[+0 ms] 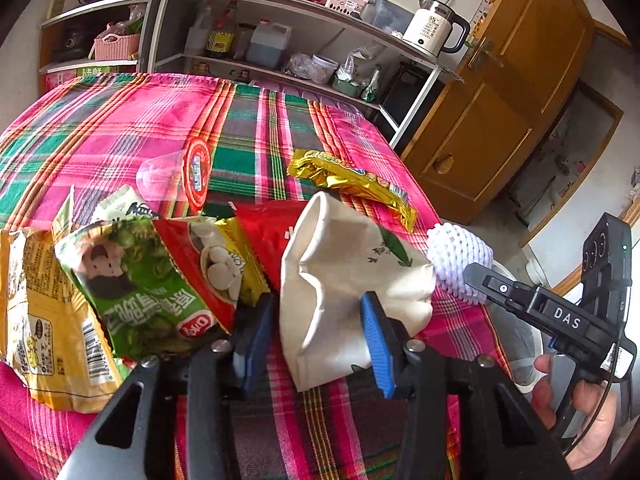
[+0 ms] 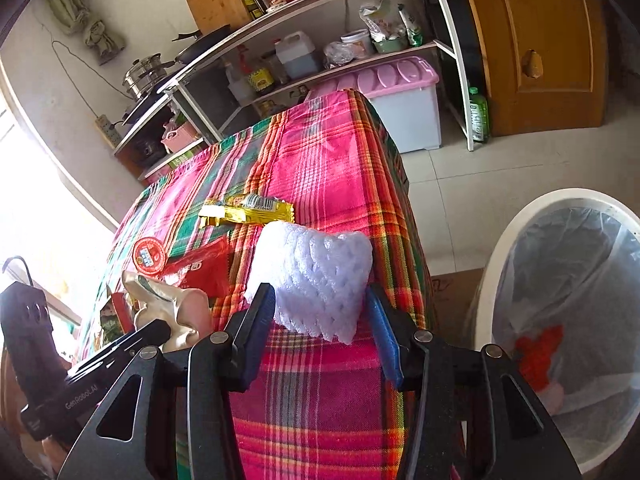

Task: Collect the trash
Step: 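Carry the paper bag and foam net over the bin while both tools open to drop them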

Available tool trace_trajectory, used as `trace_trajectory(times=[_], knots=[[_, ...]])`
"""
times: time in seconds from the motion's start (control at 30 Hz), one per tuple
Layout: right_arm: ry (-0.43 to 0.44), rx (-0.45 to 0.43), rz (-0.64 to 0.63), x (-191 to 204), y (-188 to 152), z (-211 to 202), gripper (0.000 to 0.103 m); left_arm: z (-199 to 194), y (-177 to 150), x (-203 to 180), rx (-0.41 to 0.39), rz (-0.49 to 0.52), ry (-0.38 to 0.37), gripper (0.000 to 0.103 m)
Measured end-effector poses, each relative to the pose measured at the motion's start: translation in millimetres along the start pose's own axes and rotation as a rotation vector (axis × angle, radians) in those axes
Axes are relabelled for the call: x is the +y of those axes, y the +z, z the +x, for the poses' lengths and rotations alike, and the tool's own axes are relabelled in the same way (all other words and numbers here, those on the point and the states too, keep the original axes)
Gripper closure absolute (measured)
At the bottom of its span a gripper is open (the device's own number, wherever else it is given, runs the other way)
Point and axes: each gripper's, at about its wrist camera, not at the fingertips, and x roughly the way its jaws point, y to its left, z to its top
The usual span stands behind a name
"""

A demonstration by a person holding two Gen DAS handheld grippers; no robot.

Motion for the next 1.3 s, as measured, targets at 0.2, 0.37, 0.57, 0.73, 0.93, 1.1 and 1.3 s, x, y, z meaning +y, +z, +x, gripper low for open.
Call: trace_trajectory(times=[0.2,0.37,0.57,0.73,0.93,1.1,1.3], knots=[[0.006,-0.003,-0.022,4.5,-2.0,1.4,0.083,-6.2,0.2,-1.7,-0.025,0.006,-0.006,0.074],[0.019,-0.029,-0.046,7.9,-5.1,-7.9,0.086,-14.6,-2.6,-6.4,-0.056,0.032,-0.012,0.080],[0.037,-0.064,-0.054,6.1,-10.6,-26.1,0.086,-31.1,-6.8,-11.9,-0.096,0.063,-0.009,0.087],[0.058,-0.086,-0.043,0.0,-20.8,-44.6,0.087,-44.9,-11.5,-16.3,-0.119,0.080,0.000,0.087],[0.065,-0.107,-0.022,-11.7,-35.0,-68.8,0.087,-59.2,-16.5,-25.1,-0.138,0.094,0.001,0.087],[0.049,-0.129,0.001,-23.8,-45.9,-88.8,0.086,-64.2,-17.8,-41.4,-0.146,0.121,-0.020,0.087],[0.016,-0.167,0.026,-41.5,-51.6,-110.8,0.086,-62.4,-17.8,-68.5,-0.143,0.162,-0.062,0.087]])
